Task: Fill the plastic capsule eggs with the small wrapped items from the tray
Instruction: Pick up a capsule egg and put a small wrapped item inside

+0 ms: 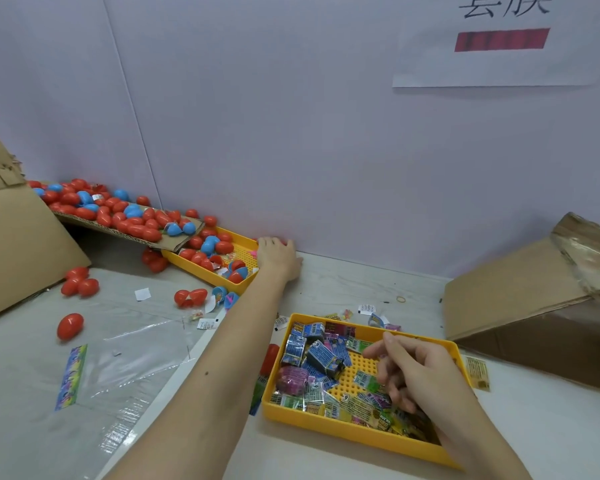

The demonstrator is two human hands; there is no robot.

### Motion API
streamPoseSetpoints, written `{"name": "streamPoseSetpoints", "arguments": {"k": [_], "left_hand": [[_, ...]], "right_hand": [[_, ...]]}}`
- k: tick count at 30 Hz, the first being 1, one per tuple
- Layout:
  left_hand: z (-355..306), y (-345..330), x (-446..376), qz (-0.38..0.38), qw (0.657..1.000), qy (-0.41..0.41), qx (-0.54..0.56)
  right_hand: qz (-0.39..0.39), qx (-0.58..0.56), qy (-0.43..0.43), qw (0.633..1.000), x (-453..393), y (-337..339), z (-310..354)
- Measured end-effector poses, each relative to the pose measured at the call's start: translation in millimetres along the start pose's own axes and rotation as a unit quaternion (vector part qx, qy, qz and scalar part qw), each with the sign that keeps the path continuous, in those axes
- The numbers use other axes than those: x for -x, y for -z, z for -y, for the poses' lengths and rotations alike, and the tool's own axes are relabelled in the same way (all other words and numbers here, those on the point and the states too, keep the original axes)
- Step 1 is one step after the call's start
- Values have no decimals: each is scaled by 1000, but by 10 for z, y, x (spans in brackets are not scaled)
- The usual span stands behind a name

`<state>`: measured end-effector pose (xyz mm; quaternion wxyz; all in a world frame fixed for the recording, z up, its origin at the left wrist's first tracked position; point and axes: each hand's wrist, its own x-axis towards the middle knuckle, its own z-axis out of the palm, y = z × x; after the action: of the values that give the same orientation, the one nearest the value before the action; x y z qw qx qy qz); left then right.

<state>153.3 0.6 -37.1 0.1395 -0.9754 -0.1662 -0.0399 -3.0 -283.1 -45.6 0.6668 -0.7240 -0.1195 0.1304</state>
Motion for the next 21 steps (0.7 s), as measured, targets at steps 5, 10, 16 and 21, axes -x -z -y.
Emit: {"name": "streamPoseSetpoints", "arguments": {"k": [5,10,16,21], "left_hand": [[-3,-46,18,-70,997,-35,-22],[-21,9,104,-90,992,-90,-4],[-176,124,706,-158,956,-150,196],[-178,408,1593,-163,844,-138,492]], "right_hand": [[5,-11,6,1000,-8,8,-6],[4,-15,4,1000,10,-4,11],[-1,-6,1,1000,63,2,40],[-12,0,7,1000,96,-12,63]]}}
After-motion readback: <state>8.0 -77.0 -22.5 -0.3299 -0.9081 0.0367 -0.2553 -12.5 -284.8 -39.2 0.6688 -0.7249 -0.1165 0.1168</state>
